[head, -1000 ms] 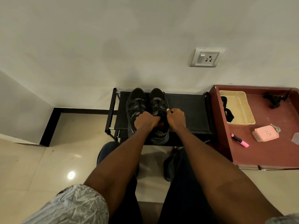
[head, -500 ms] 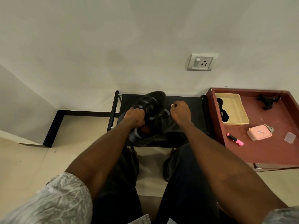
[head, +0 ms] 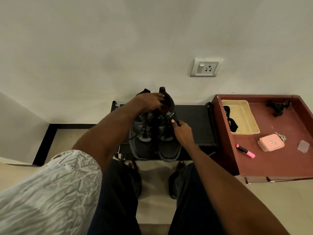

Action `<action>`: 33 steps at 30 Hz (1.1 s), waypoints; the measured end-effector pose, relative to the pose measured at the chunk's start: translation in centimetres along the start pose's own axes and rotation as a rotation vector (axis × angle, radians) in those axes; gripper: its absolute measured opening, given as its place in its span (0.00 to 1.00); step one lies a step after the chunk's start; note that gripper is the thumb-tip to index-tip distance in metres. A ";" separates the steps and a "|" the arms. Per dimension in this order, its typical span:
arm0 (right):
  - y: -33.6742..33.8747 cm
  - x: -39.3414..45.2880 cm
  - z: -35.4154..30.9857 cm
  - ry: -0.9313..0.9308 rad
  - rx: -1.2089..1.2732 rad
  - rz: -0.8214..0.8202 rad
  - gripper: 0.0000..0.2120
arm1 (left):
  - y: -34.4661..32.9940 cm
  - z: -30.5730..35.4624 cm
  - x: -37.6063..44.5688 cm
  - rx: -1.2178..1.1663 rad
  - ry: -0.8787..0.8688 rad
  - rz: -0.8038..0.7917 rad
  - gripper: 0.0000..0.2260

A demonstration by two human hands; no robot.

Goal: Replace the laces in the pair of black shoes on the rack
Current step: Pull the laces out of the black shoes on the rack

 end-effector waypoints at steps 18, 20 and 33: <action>-1.8 3.9 3.1 -0.073 -0.098 0.006 0.21 | -4.4 -1.1 3.5 -0.272 0.164 0.071 0.20; -0.1 2.3 1.7 -0.035 -0.104 0.015 0.16 | -2.2 -0.5 0.4 -0.451 0.318 0.194 0.20; 6.4 -5.7 -4.1 0.213 -0.087 0.144 0.07 | -1.0 4.4 -13.1 -1.255 1.038 0.662 0.10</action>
Point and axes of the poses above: each hand's wrist, its own x-axis towards the middle knuckle, its own y-axis out of the back of the hand, z = x × y, the point moved 9 cm from there along x, towards the middle knuckle, and after that the axes turned 5 degrees about z, right-handed, at the moved point
